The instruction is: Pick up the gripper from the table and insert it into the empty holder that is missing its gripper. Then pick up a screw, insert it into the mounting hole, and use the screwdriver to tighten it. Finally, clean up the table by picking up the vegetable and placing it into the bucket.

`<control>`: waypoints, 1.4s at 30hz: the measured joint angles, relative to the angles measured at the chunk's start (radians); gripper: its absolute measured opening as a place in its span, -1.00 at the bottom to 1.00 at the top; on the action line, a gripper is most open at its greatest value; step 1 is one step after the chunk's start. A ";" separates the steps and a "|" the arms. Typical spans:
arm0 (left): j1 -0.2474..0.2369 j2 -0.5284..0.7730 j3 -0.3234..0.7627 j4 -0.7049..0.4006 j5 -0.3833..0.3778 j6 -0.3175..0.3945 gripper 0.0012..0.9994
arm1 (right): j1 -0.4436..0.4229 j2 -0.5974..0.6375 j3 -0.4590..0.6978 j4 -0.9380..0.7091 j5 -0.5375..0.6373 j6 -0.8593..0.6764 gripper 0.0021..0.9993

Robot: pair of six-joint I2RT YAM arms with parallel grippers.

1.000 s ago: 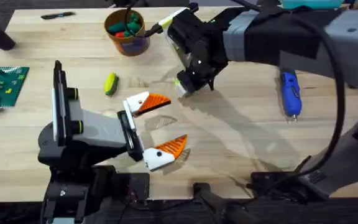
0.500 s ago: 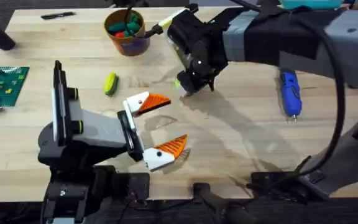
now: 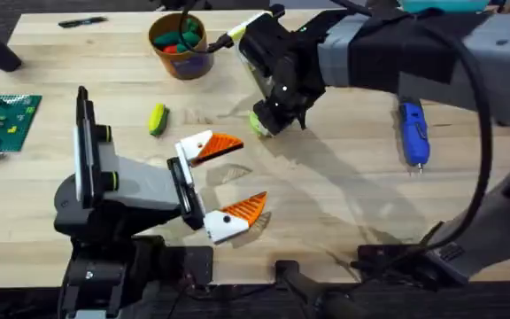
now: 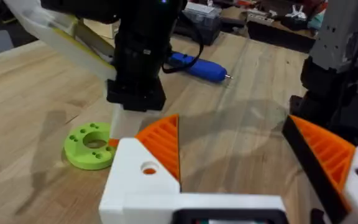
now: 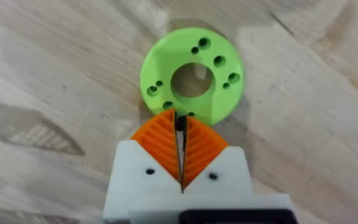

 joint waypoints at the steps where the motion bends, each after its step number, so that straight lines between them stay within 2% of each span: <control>1: 0.000 0.000 0.000 0.000 0.000 0.000 0.97 | 0.000 0.000 0.004 -0.015 0.000 0.000 -0.99; 2: 0.000 0.000 0.000 0.000 0.000 0.000 0.97 | 0.000 0.000 0.026 -0.068 0.000 0.000 -0.99; 10: 0.000 0.000 0.000 0.000 0.000 0.000 0.97 | 0.000 0.000 0.176 -0.169 0.000 0.000 -0.99; 20: 0.000 0.000 0.000 0.000 0.000 0.000 0.97 | 0.000 0.000 0.384 -0.388 -0.006 0.000 -0.99; 32: 0.000 0.000 0.000 0.000 0.000 0.000 0.97 | 0.006 0.000 0.655 -0.526 -0.193 -0.015 -0.99; 37: 0.000 0.000 0.000 0.000 0.000 0.000 0.97 | 0.056 0.000 0.742 -0.576 -0.206 -0.033 -0.99; 42: 0.000 0.000 0.000 0.000 0.000 0.000 0.97 | 0.162 0.000 0.815 -0.620 -0.219 -0.037 -0.99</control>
